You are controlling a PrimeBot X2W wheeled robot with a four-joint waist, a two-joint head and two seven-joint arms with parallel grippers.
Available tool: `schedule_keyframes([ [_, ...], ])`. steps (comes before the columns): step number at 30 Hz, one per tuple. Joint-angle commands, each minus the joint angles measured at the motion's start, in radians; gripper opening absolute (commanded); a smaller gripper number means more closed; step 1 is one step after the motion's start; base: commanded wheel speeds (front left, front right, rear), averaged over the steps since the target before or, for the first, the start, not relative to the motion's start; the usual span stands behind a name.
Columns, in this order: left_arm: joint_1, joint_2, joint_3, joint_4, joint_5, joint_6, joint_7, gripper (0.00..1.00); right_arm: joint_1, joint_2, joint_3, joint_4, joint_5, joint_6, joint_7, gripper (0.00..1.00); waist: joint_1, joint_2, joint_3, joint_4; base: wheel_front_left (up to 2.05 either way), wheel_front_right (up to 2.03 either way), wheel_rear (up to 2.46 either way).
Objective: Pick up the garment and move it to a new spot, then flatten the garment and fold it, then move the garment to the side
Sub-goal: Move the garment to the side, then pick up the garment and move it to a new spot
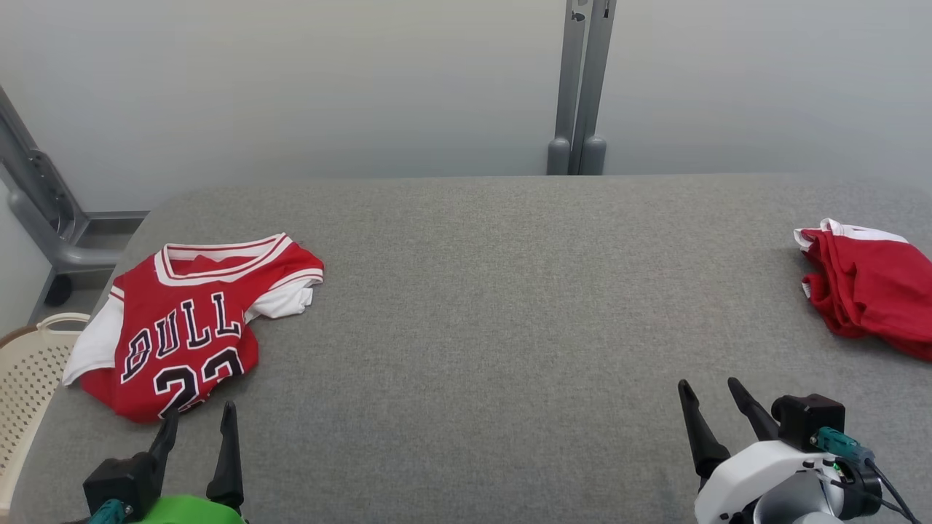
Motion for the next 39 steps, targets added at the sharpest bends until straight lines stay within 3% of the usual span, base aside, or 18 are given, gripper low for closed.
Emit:
schedule_keyframes([
  [1,0.021,-0.004,0.009,-0.001,-0.006,0.006,-0.008,1.0,0.017,0.0,0.005,-0.007,0.01,-0.001,0.002,1.0,0.0001,0.0,-0.002,-0.002,0.0,0.0,0.0],
  [17,0.019,-0.004,0.015,-0.005,0.011,0.001,-0.013,1.0,0.012,0.0,0.001,-0.011,0.023,-0.001,0.004,1.0,0.0001,0.0,0.004,0.029,0.0,0.0,0.0],
  [24,0.006,0.007,0.006,-0.004,0.018,0.002,-0.004,1.0,0.032,0.0,0.01,-0.01,0.037,-0.001,-0.002,1.0,0.0001,0.0,0.0,0.105,0.0,0.0,0.0],
  [39,0.032,0.059,0.002,-0.057,0.022,0.02,0.044,1.0,0.016,0.0,0.053,0.023,0.072,-0.001,-0.044,1.0,0.0001,0.0,-0.001,0.348,0.0,0.0,0.0],
])
